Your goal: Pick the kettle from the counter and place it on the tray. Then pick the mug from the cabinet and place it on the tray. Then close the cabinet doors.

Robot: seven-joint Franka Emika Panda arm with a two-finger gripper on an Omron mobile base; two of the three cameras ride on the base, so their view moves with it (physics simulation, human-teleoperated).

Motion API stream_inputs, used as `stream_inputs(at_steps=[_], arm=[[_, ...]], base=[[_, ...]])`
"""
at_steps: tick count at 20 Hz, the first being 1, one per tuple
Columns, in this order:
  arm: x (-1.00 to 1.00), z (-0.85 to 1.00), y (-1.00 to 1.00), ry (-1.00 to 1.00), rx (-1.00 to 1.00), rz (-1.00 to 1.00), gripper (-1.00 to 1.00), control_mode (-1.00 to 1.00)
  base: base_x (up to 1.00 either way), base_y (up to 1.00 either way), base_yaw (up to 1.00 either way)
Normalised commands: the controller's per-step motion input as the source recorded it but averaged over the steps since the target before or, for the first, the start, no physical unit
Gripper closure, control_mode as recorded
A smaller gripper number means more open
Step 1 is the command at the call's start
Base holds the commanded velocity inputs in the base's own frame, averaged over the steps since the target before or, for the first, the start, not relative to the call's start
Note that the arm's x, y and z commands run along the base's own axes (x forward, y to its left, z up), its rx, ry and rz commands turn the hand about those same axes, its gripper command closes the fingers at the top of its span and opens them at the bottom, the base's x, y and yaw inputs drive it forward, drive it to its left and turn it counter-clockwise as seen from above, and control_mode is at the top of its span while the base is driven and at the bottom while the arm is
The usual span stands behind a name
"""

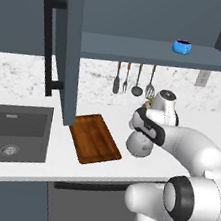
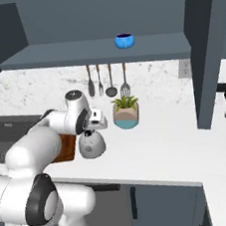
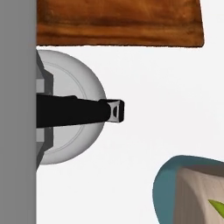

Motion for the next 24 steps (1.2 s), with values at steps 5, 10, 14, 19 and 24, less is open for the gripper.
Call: stream_inputs(at_steps=[5, 10, 14, 19, 24], arm=[[-0.27, 0.38, 0.20, -0.06, 0.00, 0.07, 1.00, -1.00], [-0.25, 0.27, 0.32, -0.12, 0.00, 0.06, 1.00, -1.00], [-0.13, 0.26, 0.47, -0.09, -0.05, 0.04, 1.00, -1.00], [0.05, 0.25, 0.53, -0.06, 0.00, 0.10, 1.00, -1.00], [0.20, 0.14, 0.69, -0.03, -0.06, 0.01, 1.00, -1.00]], base=[[0.00, 0.00, 0.00], [0.00, 0.00, 0.00], [0.00, 0.00, 0.00], [0.00, 0.00, 0.00], [0.00, 0.00, 0.00]])
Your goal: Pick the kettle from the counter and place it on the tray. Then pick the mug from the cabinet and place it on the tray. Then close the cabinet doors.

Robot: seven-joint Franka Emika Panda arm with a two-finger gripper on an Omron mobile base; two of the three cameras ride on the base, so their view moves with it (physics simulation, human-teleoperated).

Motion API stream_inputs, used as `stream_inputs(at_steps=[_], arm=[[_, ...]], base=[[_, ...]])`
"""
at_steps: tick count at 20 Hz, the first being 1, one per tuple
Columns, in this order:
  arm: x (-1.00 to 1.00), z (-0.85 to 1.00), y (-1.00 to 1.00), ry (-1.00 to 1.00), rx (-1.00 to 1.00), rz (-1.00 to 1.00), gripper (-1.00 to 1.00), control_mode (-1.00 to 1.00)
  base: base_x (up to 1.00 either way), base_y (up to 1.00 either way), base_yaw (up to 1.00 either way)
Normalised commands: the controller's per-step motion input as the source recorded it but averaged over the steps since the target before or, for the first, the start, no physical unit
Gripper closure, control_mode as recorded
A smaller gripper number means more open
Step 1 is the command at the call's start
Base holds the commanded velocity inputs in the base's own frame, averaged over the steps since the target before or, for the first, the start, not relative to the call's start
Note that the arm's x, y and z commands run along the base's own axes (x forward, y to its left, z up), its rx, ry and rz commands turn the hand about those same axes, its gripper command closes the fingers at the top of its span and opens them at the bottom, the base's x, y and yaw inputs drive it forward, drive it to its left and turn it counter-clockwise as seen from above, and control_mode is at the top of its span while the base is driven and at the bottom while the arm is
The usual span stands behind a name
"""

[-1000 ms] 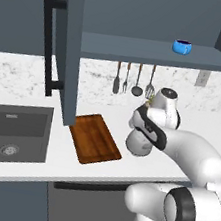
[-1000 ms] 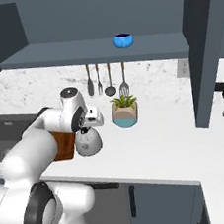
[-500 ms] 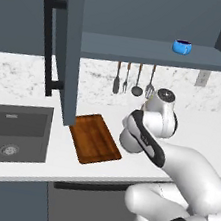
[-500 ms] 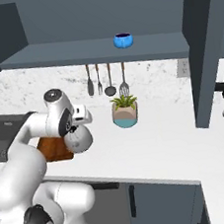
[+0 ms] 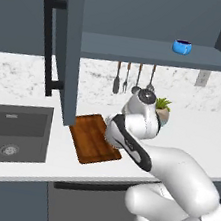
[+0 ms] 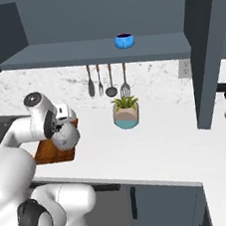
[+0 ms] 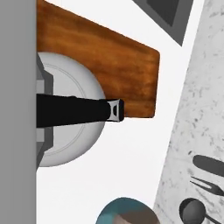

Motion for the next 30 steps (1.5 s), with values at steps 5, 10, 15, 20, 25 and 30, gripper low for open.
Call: stream_inputs(at_steps=[5, 10, 15, 20, 25, 30], arm=[[0.39, 0.05, 0.68, -0.01, -0.09, 0.01, 1.00, -1.00], [0.47, 0.00, 0.63, 0.00, -0.02, 0.00, 1.00, -1.00], [0.46, -0.01, 0.43, 0.01, 0.00, 0.00, 1.00, -1.00], [0.44, -0.08, 0.25, 0.05, 0.01, 0.00, 1.00, -1.00], [0.34, -0.24, 0.06, 0.07, 0.03, 0.00, 1.00, -1.00], [0.32, -0.26, 0.00, 0.02, 0.04, 0.00, 1.00, -1.00]], base=[[0.00, 0.00, 0.00], [0.00, 0.00, 0.00], [0.00, 0.00, 0.00], [0.00, 0.00, 0.00], [0.00, 0.00, 0.00], [0.00, 0.00, 0.00]])
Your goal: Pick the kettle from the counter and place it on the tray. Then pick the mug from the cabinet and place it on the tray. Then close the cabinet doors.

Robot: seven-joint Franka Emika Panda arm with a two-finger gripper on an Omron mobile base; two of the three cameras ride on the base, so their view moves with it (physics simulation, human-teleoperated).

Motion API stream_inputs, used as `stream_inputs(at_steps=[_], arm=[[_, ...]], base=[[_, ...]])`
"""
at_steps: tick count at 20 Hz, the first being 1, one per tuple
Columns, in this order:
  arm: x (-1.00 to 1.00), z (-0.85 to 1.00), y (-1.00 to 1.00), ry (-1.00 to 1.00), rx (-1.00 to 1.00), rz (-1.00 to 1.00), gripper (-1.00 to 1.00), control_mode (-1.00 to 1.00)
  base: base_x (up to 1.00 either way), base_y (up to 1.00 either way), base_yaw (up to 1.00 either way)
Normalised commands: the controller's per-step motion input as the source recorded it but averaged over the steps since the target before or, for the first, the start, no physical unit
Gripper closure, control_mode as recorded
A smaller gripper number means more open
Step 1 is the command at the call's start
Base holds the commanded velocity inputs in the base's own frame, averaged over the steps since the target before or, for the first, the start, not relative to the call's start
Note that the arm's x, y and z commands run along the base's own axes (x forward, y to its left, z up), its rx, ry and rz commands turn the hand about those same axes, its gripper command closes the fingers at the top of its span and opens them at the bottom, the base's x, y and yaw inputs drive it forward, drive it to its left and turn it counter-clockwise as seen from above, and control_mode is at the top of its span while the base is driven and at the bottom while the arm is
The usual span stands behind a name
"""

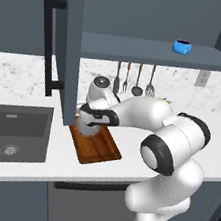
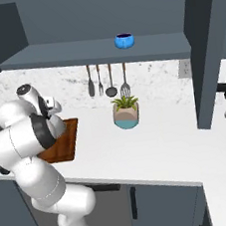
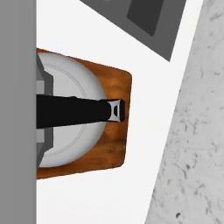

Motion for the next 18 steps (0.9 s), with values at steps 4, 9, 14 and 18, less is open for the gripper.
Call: stream_inputs(at_steps=[4, 9, 14, 18], arm=[[0.36, -0.18, 0.00, 0.00, 0.00, 0.00, 1.00, -1.00], [0.29, -0.25, 0.00, 0.00, 0.00, 0.00, 1.00, -1.00], [0.28, -0.22, 0.00, 0.00, 0.00, 0.00, 1.00, -1.00], [0.28, -0.16, 0.01, 0.00, 0.00, 0.00, 1.00, -1.00]], base=[[0.00, 0.00, 0.00], [0.00, 0.00, 0.00], [0.00, 0.00, 0.00], [0.00, 0.00, 0.00]])
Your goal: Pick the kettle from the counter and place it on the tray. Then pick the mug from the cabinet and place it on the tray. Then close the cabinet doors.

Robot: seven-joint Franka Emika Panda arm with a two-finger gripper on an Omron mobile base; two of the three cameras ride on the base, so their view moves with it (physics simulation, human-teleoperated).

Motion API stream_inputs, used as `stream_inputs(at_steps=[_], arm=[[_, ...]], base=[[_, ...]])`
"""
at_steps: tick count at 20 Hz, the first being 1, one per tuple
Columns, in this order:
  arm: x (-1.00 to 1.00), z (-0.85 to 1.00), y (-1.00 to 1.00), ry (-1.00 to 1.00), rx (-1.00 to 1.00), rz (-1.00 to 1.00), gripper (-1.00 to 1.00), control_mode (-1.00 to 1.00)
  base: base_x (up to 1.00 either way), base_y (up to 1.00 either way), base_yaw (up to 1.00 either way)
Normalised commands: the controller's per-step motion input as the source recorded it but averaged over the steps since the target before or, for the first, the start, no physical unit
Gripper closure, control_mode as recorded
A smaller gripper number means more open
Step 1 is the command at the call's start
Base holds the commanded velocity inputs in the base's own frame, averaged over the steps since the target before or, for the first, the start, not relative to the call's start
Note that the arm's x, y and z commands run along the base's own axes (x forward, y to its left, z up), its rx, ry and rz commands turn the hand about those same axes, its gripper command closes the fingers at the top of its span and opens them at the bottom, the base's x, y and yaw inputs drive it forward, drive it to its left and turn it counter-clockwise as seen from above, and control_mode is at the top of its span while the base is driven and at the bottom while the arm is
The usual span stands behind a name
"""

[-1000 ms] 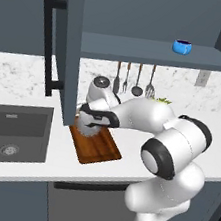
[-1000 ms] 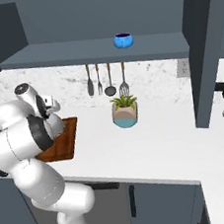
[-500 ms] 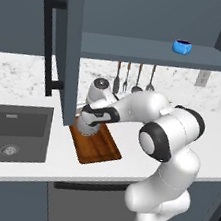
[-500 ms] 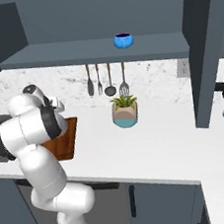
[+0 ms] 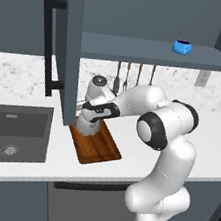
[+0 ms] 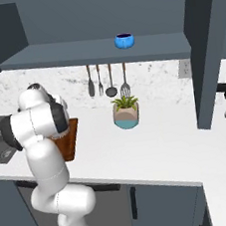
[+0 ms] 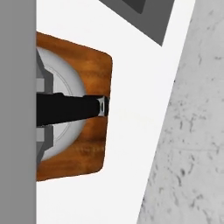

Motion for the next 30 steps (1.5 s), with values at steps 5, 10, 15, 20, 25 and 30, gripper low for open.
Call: stream_inputs(at_steps=[5, 10, 15, 20, 25, 30], arm=[[0.16, -0.16, 0.00, 0.00, 0.00, 0.00, 1.00, -1.00], [0.01, -0.14, -0.01, 0.00, 0.00, -0.02, -1.00, -1.00], [0.00, -0.01, -0.03, 0.00, 0.00, -0.01, -1.00, -1.00], [-0.01, 0.01, -0.17, 0.00, 0.03, 0.00, -1.00, -1.00], [-0.33, 0.14, -0.10, -0.11, 0.09, 0.00, -1.00, -1.00], [-0.51, 0.26, -0.16, -0.18, 0.08, 0.00, -1.00, -1.00]], base=[[0.00, 0.00, 0.00], [0.00, 0.00, 0.00], [0.00, 0.00, 0.00], [0.00, 0.00, 0.00], [0.00, 0.00, 0.00], [0.00, 0.00, 0.00]])
